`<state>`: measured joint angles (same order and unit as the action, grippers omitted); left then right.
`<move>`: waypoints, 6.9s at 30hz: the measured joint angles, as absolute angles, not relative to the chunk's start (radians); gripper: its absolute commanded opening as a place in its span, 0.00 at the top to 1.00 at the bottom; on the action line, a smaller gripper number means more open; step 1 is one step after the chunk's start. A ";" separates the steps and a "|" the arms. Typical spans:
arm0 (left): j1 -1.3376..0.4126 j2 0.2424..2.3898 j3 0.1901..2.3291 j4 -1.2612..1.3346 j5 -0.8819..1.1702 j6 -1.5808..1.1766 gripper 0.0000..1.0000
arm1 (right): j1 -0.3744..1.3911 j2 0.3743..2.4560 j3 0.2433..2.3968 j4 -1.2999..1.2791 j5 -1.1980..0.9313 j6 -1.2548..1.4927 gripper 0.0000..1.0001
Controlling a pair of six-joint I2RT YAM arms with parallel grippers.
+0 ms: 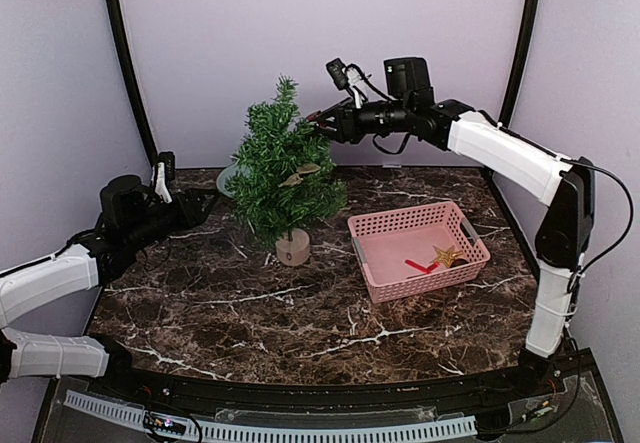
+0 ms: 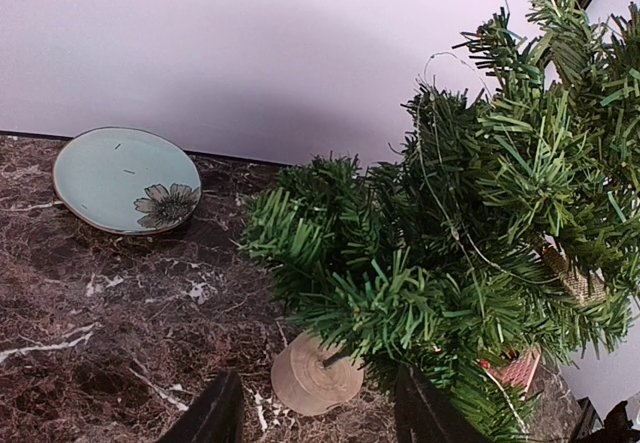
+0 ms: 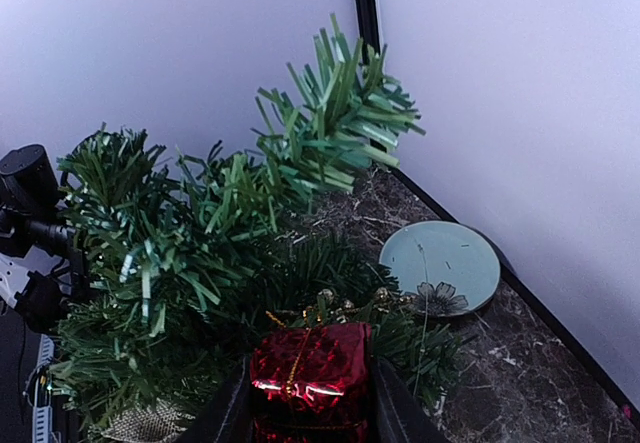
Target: Decorate the small christmas tree
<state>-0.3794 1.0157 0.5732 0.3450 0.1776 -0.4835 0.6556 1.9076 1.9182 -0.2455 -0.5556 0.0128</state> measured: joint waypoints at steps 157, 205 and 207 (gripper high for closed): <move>-0.378 1.046 0.498 0.455 0.197 -0.504 0.46 | 0.523 1.735 1.213 -0.921 0.237 0.393 0.42; -0.377 0.965 0.484 0.448 0.257 -0.474 0.47 | 0.517 1.554 1.221 -0.805 0.146 0.509 0.54; -0.378 0.949 0.484 0.453 0.279 -0.463 0.47 | 0.517 1.540 1.234 -0.776 0.127 0.489 0.55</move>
